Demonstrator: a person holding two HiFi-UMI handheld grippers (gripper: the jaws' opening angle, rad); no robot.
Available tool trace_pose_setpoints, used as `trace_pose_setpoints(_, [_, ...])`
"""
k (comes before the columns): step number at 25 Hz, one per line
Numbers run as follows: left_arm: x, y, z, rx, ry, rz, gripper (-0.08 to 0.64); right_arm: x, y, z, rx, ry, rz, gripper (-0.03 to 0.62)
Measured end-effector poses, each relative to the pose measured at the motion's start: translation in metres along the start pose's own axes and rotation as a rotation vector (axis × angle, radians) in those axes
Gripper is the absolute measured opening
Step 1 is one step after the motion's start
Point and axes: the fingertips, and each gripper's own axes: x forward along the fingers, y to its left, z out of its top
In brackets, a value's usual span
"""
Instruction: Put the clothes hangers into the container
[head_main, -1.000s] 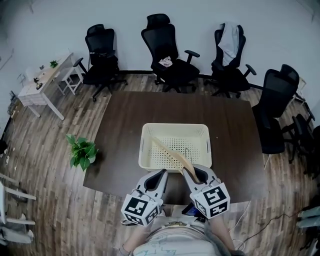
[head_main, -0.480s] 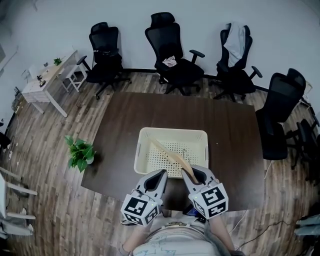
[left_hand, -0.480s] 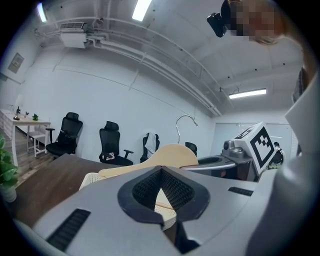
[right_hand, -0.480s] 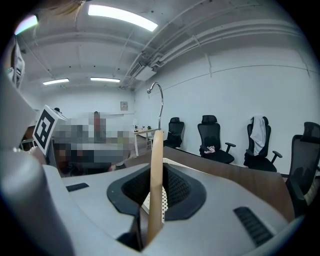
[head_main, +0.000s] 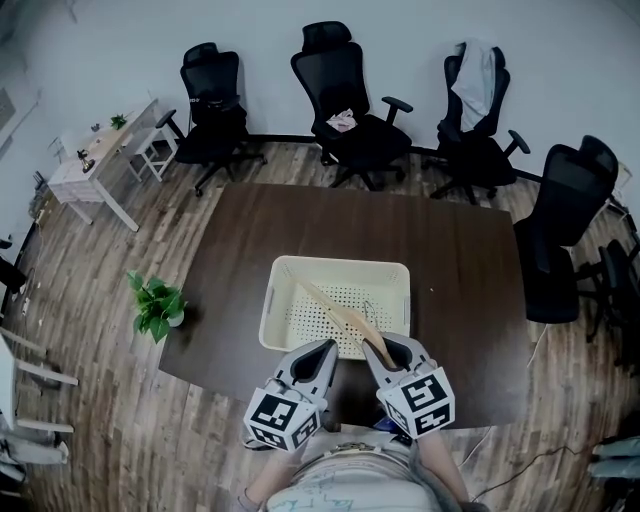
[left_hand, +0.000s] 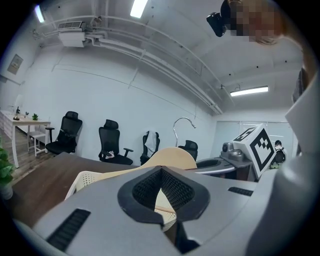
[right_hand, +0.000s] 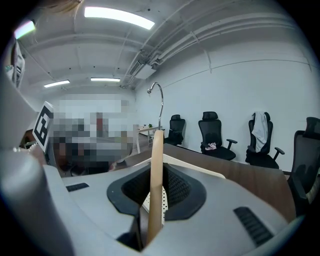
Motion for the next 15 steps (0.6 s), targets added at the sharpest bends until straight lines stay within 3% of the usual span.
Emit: trace_pose_setpoints(15, [0.010, 0.000, -0.006, -0.006, 0.020, 0.023, 0.011, 0.010, -0.014, -0.004, -0.004, 0.015, 0.031, 0.060])
